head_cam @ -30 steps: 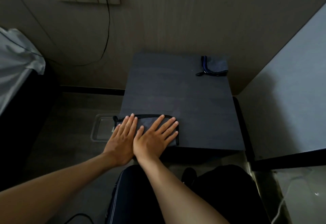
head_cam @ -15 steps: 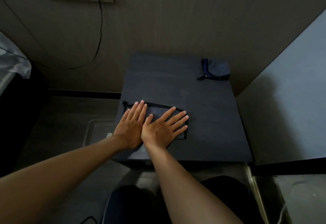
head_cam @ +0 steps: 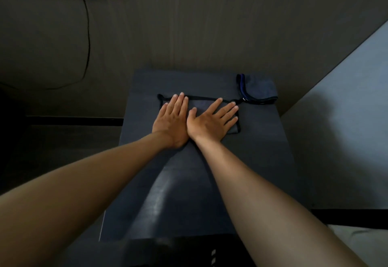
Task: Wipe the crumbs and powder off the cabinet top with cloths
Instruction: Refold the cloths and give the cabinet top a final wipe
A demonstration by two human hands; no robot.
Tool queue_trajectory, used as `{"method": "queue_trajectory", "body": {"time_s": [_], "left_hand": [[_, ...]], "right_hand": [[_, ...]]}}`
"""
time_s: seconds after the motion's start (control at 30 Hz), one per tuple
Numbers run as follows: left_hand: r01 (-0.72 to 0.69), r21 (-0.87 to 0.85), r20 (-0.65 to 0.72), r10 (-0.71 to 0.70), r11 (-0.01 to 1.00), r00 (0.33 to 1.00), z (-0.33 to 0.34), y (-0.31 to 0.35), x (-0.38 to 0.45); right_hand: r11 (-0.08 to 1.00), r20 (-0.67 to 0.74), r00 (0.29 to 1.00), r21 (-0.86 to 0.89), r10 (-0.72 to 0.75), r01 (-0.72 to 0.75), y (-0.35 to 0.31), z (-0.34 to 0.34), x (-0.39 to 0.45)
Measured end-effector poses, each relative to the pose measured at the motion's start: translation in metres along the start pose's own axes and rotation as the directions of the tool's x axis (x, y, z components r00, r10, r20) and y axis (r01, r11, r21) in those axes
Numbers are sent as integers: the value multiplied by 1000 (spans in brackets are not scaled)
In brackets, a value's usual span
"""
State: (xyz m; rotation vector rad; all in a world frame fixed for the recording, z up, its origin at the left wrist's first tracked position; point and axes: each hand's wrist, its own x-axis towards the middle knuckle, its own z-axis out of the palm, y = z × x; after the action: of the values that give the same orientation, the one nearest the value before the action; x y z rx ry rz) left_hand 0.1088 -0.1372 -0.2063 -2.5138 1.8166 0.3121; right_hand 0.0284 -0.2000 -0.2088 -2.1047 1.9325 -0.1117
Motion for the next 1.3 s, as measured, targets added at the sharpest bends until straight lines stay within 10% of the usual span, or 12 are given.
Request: {"method": "queue_trajectory", "body": {"time_s": [1.3], "left_hand": [[121,-75,-109,-129,990,986,-16,-138,78]], "right_hand": [[965,26,965,-44,-259,260,-155,30,63]]}}
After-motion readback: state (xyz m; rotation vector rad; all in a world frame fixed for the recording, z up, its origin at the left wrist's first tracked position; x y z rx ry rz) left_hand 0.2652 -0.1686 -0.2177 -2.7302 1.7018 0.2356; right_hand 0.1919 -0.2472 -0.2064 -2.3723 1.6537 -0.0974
